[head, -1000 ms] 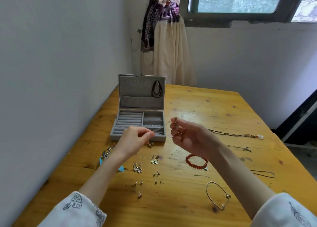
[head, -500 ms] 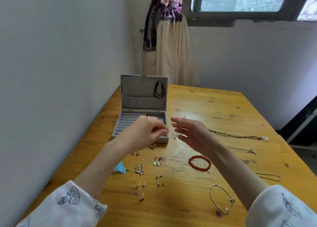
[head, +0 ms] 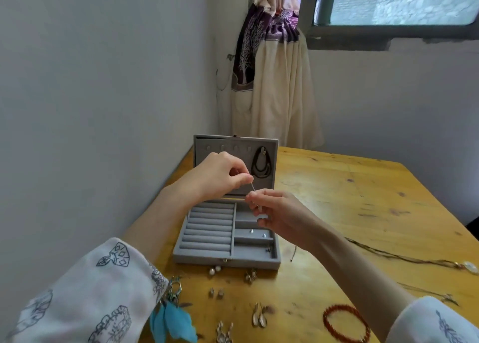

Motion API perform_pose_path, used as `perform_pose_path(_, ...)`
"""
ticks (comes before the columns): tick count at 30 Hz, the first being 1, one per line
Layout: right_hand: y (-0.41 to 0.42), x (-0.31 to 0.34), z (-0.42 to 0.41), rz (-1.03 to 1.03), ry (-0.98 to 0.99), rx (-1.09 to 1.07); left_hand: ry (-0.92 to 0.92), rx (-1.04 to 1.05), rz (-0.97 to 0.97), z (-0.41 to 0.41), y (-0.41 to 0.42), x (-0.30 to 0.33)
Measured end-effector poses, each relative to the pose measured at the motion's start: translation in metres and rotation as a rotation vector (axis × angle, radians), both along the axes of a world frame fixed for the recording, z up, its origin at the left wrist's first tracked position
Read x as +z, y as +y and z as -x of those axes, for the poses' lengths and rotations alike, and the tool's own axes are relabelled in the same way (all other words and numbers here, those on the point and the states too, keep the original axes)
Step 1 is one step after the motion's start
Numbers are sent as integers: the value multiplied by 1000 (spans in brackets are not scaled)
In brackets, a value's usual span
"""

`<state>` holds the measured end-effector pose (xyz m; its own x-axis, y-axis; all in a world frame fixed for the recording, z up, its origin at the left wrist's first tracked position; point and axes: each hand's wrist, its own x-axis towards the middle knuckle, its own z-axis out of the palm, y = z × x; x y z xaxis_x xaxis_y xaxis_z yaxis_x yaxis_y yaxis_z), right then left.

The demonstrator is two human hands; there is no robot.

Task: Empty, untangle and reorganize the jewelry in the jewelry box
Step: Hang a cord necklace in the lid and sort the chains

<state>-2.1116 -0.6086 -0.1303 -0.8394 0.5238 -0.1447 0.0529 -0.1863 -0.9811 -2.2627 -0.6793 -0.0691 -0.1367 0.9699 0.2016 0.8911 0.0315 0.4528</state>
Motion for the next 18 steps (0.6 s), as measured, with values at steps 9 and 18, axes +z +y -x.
perform_pose_path(9, 67, 1, 68, -177, -21, -353, -396, 332, -233, 52, 67, -46)
perform_pose_path(18, 103, -10, 108, -264, -86, -825, -212, 611, -399, 44, 118, -68)
